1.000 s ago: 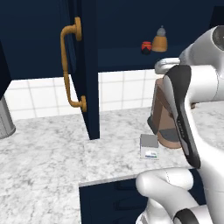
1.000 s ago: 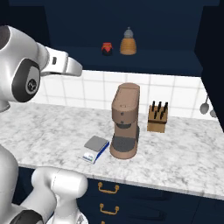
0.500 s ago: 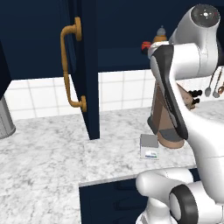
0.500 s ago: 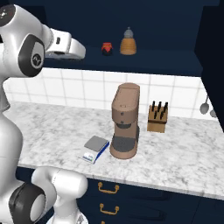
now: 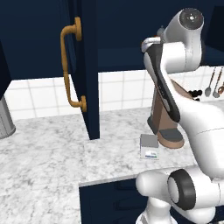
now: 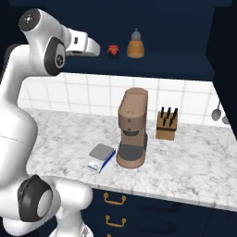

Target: Pick the jam and place it on the digital scale for weighing, and close the cabinet.

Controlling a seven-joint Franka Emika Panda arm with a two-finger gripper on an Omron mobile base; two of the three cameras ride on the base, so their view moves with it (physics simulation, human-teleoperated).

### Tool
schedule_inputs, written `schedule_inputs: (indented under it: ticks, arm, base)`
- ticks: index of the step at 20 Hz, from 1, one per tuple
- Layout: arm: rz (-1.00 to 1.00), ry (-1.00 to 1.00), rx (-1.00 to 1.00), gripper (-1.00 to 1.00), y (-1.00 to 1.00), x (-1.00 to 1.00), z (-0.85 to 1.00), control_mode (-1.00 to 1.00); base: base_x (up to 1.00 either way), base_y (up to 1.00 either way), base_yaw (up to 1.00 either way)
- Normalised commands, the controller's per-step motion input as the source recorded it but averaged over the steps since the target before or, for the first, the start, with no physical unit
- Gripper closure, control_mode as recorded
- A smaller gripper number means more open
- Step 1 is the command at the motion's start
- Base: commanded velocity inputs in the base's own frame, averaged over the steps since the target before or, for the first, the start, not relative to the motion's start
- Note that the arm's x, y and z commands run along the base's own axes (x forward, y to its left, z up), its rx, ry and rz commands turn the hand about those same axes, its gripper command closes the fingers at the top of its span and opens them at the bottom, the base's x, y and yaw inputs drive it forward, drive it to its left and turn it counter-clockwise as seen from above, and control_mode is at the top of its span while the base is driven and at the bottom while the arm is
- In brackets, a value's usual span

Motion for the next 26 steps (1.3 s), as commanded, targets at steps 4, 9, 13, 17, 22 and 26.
schedule_inputs:
  ticks: [4, 9, 13, 17, 22, 26]
  arm:
    - [0.00, 0.02, 0.00, -1.00, -0.14, 0.60, 0.00, -1.00]
    - [0.00, 0.01, 0.00, -1.00, -0.26, 0.41, 0.00, -1.00]
    - [0.00, 0.01, 0.01, -1.00, -0.18, 0.47, 0.00, -1.00]
    - [0.00, -0.01, 0.03, -1.00, -0.11, 0.43, 0.03, -1.00]
    - [0.00, -0.03, 0.02, -1.00, -0.01, 0.46, 0.06, -1.00]
    - [0.00, 0.00, 0.00, -1.00, 0.00, 0.63, 0.00, -1.00]
  base:
    - [0.00, 0.00, 0.00]
    - [0.00, 0.00, 0.00]
    - [0.00, 0.00, 0.00]
    - [0.00, 0.00, 0.00]
    - [0.00, 0.00, 0.00]
    - [0.00, 0.00, 0.00]
